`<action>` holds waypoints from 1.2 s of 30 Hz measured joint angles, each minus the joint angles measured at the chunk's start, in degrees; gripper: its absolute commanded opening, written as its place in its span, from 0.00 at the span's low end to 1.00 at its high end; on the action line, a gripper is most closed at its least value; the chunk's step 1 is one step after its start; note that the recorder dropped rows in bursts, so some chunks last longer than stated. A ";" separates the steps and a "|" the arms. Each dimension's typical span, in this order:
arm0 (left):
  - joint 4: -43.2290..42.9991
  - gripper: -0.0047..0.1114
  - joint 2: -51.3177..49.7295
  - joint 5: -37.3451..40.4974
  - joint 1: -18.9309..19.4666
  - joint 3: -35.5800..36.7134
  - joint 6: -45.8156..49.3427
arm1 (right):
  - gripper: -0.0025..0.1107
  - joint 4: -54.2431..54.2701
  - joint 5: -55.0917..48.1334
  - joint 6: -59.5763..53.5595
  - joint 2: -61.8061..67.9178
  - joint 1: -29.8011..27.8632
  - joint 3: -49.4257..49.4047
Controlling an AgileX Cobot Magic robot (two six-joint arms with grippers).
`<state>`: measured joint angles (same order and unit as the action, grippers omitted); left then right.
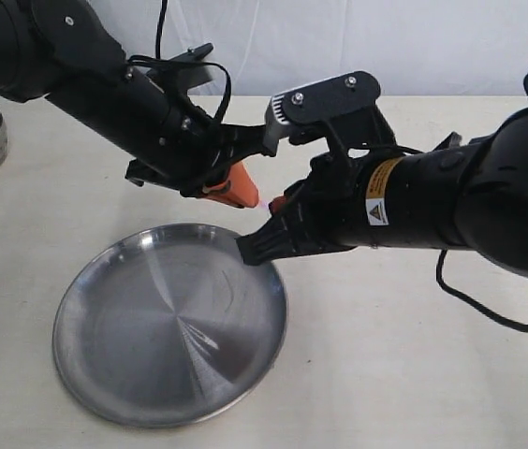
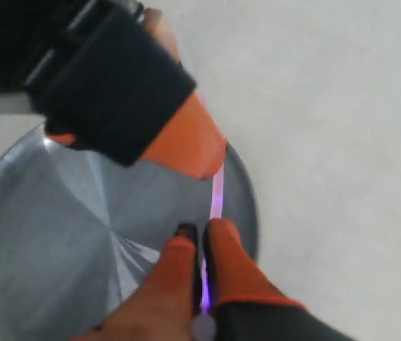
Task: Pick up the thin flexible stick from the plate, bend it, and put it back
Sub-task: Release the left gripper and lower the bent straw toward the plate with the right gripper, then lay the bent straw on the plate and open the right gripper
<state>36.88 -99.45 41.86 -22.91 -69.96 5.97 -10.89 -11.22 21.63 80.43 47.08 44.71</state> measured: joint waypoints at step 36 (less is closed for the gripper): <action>-16.23 0.04 4.39 -4.61 12.56 3.05 -2.54 | 0.01 9.50 -0.72 15.63 2.02 0.30 -0.22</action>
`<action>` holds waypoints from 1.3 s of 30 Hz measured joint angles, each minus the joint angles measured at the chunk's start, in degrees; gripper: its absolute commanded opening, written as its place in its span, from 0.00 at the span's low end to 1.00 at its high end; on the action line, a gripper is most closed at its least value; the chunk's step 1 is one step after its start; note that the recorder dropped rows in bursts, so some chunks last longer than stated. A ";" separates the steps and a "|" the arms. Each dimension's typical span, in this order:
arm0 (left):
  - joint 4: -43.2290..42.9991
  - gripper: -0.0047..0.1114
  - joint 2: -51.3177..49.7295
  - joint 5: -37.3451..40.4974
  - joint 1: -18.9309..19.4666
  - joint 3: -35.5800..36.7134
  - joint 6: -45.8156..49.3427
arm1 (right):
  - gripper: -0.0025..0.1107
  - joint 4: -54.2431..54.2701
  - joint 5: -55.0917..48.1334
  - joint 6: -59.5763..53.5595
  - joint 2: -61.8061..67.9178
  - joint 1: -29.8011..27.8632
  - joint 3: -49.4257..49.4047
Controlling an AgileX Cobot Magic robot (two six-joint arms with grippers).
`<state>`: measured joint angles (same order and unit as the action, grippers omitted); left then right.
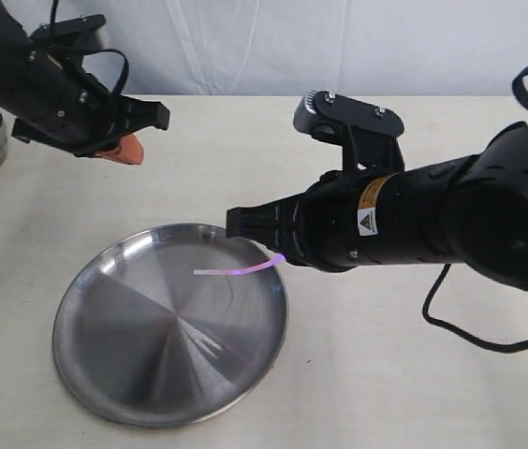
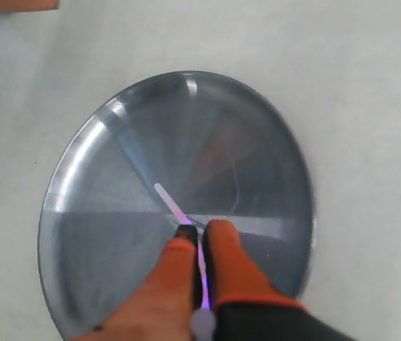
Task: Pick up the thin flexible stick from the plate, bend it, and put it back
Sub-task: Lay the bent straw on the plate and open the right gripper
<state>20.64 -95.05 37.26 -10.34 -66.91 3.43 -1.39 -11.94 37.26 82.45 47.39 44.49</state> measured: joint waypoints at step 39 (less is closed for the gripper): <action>-13.36 0.04 67.74 17.61 0.01 25.25 -9.41 | 0.02 -12.93 -3.18 -0.25 9.58 3.11 9.38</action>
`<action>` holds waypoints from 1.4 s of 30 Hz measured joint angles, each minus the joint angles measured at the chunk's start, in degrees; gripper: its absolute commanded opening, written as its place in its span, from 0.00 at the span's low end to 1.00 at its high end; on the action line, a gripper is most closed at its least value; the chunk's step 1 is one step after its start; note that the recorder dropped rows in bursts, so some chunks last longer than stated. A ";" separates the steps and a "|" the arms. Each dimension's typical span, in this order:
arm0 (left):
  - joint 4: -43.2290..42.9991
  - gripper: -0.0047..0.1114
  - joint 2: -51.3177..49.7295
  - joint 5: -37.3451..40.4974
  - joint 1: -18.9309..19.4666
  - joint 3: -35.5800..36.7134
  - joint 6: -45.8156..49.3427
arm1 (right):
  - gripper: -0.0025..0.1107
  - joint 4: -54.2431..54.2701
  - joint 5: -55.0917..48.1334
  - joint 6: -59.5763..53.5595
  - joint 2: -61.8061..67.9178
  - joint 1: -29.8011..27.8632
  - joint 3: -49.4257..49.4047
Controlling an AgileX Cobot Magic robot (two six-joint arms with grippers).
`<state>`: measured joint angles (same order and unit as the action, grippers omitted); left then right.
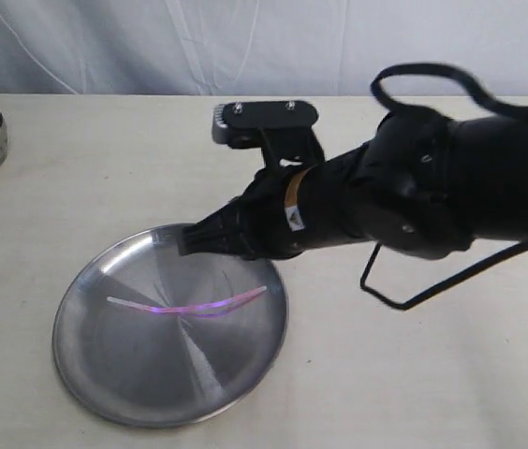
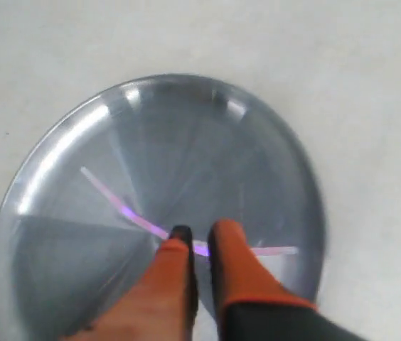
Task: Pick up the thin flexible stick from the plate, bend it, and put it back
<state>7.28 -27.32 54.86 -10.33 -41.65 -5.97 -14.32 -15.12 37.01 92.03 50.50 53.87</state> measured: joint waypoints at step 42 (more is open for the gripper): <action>-7.28 0.04 19.18 -14.86 0.00 13.42 -2.66 | 0.02 -8.39 -16.02 0.45 -40.13 -14.91 -6.65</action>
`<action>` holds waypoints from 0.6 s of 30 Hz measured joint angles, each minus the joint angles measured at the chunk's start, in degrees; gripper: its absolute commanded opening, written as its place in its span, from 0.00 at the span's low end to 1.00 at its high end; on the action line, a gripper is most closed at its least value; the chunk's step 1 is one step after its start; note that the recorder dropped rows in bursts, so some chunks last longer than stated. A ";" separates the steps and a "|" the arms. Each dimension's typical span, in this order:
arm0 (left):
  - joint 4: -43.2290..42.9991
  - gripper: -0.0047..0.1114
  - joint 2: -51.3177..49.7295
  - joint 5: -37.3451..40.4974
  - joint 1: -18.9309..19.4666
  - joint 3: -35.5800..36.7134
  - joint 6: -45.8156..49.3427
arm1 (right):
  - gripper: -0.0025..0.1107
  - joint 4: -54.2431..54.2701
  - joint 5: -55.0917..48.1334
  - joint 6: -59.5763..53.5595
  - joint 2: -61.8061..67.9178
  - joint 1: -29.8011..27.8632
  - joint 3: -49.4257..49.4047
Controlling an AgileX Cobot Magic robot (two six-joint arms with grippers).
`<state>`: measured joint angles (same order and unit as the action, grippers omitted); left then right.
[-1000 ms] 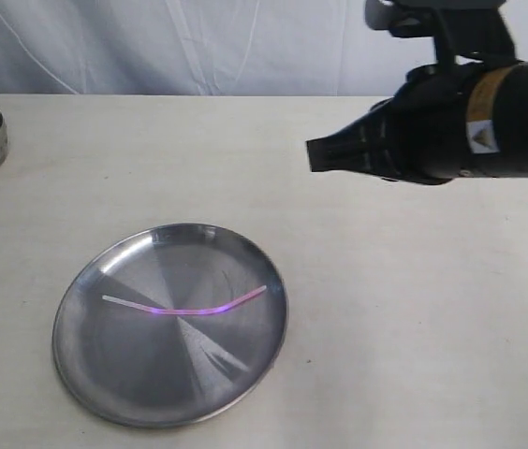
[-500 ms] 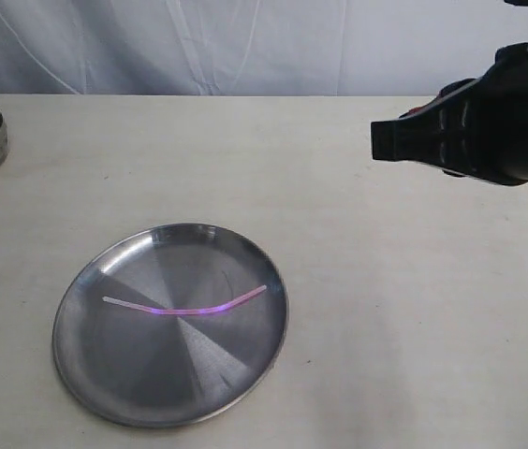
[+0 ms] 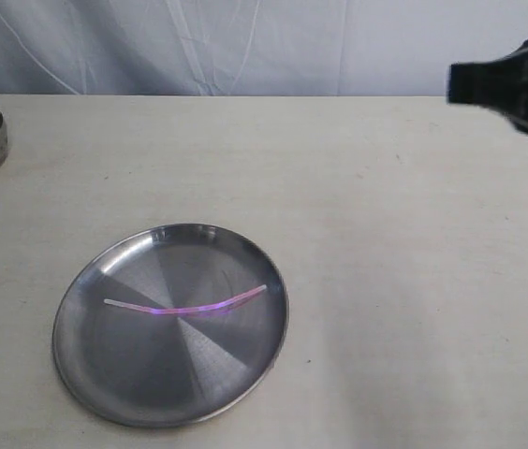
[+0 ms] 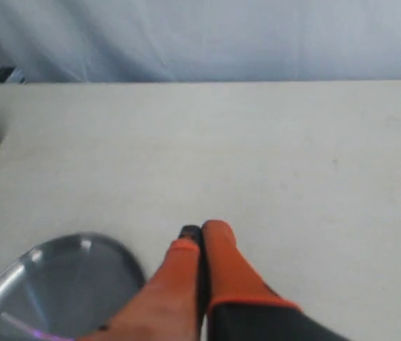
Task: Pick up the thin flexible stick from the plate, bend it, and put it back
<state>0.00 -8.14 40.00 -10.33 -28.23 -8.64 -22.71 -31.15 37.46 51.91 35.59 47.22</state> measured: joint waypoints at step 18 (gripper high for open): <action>0.00 0.04 0.00 0.00 0.00 0.00 -0.07 | 0.02 -9.96 0.08 -0.61 -15.01 -18.37 -4.94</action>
<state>0.00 -8.14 40.00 -10.33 -28.23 -8.70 -32.67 -31.06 36.86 36.89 17.22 42.29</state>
